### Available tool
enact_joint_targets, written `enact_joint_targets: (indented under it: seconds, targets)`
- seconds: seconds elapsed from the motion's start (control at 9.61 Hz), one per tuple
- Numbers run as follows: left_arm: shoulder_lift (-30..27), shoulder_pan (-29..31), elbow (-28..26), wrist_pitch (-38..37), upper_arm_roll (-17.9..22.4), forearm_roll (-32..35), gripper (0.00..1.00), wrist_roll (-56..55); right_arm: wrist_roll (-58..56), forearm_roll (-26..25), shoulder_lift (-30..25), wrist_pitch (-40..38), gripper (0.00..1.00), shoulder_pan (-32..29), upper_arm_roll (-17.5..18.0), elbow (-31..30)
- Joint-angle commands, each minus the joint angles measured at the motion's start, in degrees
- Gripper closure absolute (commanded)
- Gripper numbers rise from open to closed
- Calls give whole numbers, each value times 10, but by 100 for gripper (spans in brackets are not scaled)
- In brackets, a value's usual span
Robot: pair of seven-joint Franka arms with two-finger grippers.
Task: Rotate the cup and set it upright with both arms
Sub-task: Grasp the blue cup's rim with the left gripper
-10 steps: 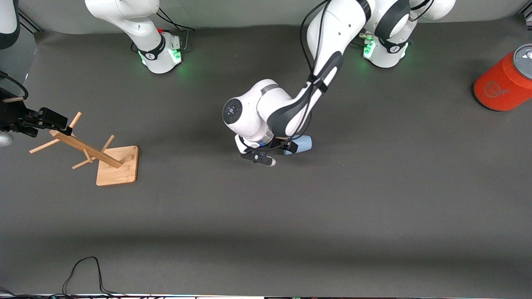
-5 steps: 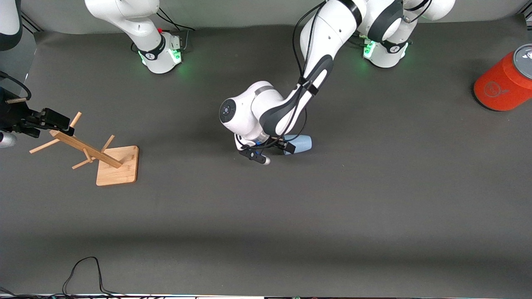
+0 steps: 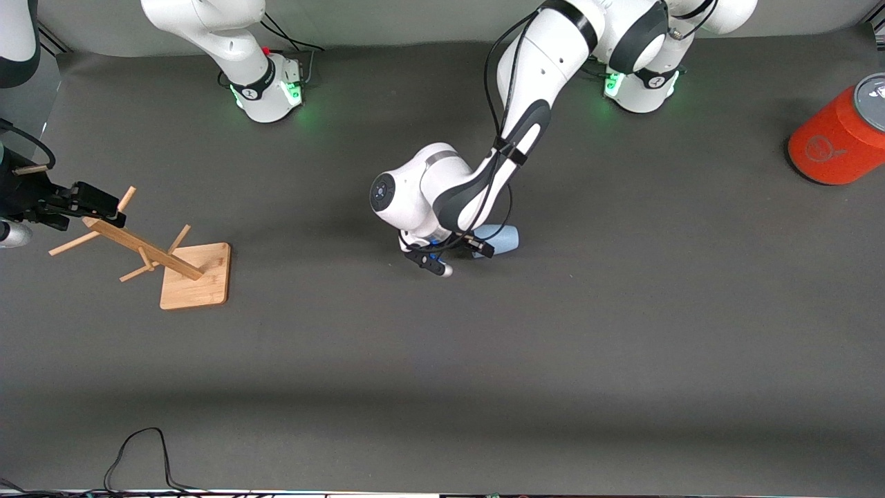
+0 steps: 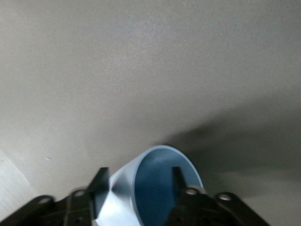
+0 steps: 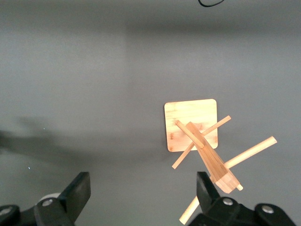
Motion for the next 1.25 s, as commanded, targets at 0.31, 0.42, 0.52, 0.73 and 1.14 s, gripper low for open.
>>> enact_joint_targets:
  seconds: [0.31,0.42,0.52,0.73,1.14]
  targets:
    - [-8,-10,-9,-12,7,36,100,56,-10,-5,3,6,0,2,-3,0]
    - [-8,-10,-9,-12,7,37,100,56,-11,-5,3,6,0,2,-3,0]
    - [-11,-9,-8,-15,9,38,100,67,-11,-5,3,6,0,2,-3,-1]
    - [-28,-4,2,-35,12,36,100,69,-11,-5,3,5,0,2,-4,0]
    - [-85,22,35,-51,35,19,100,20,-11,-5,3,6,0,2,-4,0]
